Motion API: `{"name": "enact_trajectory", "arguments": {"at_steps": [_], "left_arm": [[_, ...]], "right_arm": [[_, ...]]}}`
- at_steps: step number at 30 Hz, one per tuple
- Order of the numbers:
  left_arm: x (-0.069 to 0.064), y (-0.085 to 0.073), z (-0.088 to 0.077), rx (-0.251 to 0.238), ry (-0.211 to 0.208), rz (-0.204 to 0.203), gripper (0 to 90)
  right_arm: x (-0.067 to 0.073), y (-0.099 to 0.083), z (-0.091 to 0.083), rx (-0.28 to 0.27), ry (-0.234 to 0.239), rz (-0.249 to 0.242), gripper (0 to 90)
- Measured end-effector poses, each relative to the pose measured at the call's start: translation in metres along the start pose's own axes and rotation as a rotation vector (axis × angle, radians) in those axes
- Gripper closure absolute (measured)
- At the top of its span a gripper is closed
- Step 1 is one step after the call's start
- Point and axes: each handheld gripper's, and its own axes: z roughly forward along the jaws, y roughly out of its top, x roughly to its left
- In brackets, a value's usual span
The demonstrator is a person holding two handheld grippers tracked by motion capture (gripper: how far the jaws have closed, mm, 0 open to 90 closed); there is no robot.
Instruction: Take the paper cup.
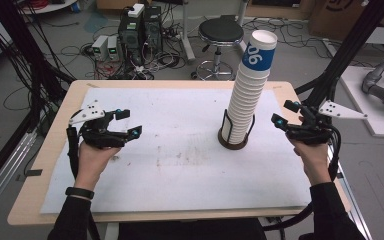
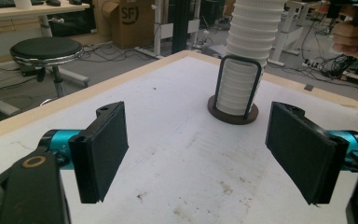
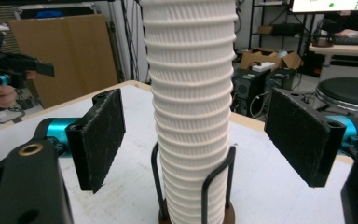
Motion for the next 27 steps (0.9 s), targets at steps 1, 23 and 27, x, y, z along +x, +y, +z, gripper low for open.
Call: {"name": "enact_trajectory", "arguments": {"at_steps": [1,23,27], "left_arm": [[0.0,0.0,0.0,0.0,0.0,0.0,20.7],[-0.001,0.001,0.005,0.005,-0.025,-0.01,17.6],[-0.002,0.001,0.006,0.007,-0.03,-0.007,17.6]], "right_arm": [[0.0,0.0,0.0,0.0,0.0,0.0,20.5],[0.0,0.048,0.038,0.011,0.002,-0.051,19.1],[0.0,0.056,0.047,0.026,0.0,-0.06,19.1]]}}
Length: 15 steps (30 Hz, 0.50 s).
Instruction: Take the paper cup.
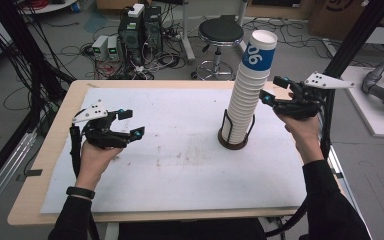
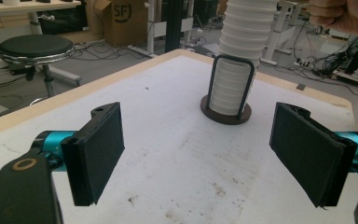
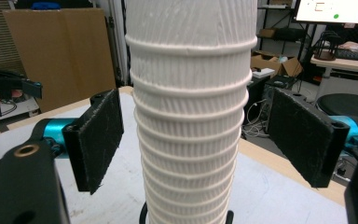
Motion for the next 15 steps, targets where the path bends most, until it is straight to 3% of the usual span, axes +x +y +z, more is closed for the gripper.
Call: {"name": "enact_trajectory", "arguments": {"at_steps": [3,8,15], "left_arm": [[0.0,0.0,0.0,-0.001,-0.004,-0.003,17.6],[0.0,0.0,0.001,-0.001,-0.009,0.001,17.6],[-0.002,0.0,0.003,0.005,-0.022,0.002,17.6]], "right_arm": [[0.0,0.006,0.007,0.028,-0.002,-0.01,19.1],[0.001,0.01,0.013,0.027,-0.004,-0.023,19.1],[-0.001,0.014,0.023,0.05,-0.004,-0.011,18.8]]}}
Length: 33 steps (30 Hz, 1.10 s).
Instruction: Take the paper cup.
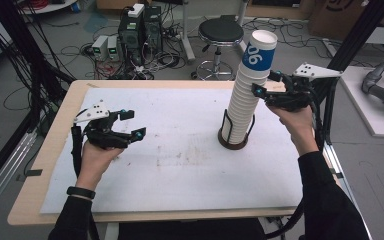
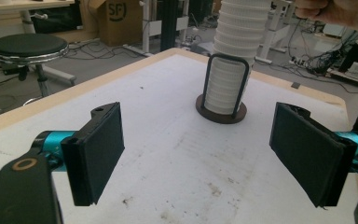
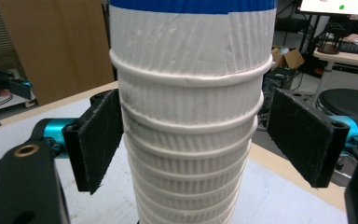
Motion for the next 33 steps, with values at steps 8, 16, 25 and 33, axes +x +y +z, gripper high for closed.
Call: {"name": "enact_trajectory", "arguments": {"at_steps": [8,16,25,33], "left_arm": [[-0.002,0.001,0.004,0.009,-0.018,0.0,17.6],[-0.004,0.004,0.007,-0.004,-0.03,-0.003,17.6],[-0.009,0.019,0.018,-0.028,-0.08,-0.022,17.6],[-0.017,0.048,0.038,-0.033,-0.116,-0.002,17.6]], "right_arm": [[0.0,0.004,0.01,0.013,0.016,0.007,15.0],[0.0,0.004,0.013,0.019,0.016,0.008,14.6],[0.0,0.004,0.012,0.021,0.013,0.003,15.1],[0.0,0.004,0.011,0.022,0.012,-0.004,15.4]]}}
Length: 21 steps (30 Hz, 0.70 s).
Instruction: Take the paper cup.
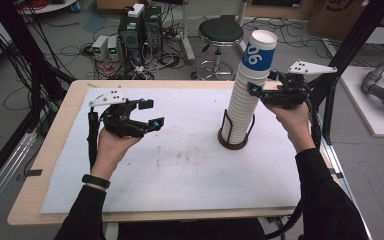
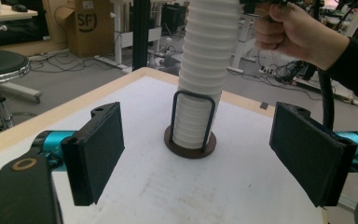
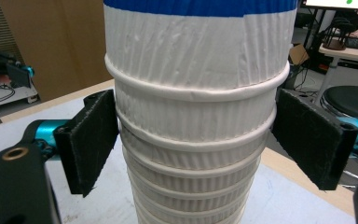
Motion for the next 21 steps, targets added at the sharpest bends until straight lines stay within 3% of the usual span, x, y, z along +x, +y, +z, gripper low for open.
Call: {"name": "enact_trajectory", "arguments": {"at_steps": [6,13,21], "left_arm": [[-0.002,0.026,0.014,-0.011,0.0,0.019,17.6],[-0.007,0.062,0.04,-0.008,-0.032,0.045,17.6],[-0.01,0.085,0.069,-0.019,-0.077,0.049,17.6]], "right_arm": [[0.0,0.0,0.0,0.0,-0.001,0.0,15.5],[0.0,0.0,0.0,-0.002,-0.001,-0.003,15.4],[0.0,0.0,0.0,-0.001,0.0,-0.003,15.5]]}}
